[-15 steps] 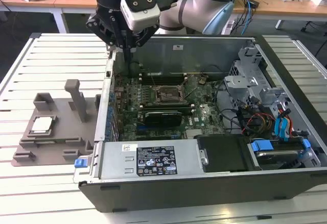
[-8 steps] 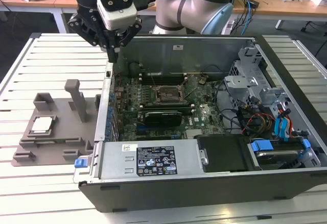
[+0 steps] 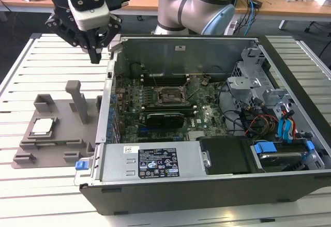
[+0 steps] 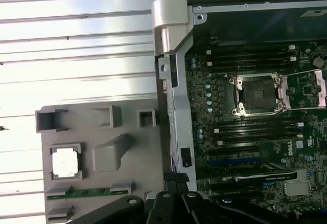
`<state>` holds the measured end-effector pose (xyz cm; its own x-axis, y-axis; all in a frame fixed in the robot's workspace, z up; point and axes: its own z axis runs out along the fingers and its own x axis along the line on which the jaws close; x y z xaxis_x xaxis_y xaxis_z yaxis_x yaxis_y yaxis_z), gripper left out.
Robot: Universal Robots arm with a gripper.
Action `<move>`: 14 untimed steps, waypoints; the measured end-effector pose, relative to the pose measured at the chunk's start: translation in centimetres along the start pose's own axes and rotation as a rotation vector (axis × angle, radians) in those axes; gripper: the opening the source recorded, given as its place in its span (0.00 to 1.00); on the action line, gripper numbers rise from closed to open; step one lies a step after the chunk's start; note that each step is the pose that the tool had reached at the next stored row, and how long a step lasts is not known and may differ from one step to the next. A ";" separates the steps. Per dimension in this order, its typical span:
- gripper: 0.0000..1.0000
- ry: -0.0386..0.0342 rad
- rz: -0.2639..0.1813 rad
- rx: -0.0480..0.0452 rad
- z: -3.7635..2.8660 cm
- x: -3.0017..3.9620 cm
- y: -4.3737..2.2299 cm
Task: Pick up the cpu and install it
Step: 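Reach for the cpu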
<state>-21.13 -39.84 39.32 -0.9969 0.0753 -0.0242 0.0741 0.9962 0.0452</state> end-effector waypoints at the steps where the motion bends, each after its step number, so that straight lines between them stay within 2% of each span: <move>1: 0.11 0.0000 0.000 0.0001 -0.01 0.38 -0.03; 3: 0.11 0.0000 0.000 0.0001 -0.04 1.26 -0.09; 5: 0.11 0.0000 0.000 0.0001 -0.05 1.83 -0.14; 7: 0.11 0.0000 0.000 0.0003 -0.09 3.08 -0.23; 12: 0.11 0.0000 0.000 0.0003 -0.12 4.10 -0.30; 14: 0.11 0.0000 0.000 0.0002 -0.13 4.72 -0.35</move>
<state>-25.87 -39.84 39.33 -0.9969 0.0754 -0.0242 0.0742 0.9962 0.0450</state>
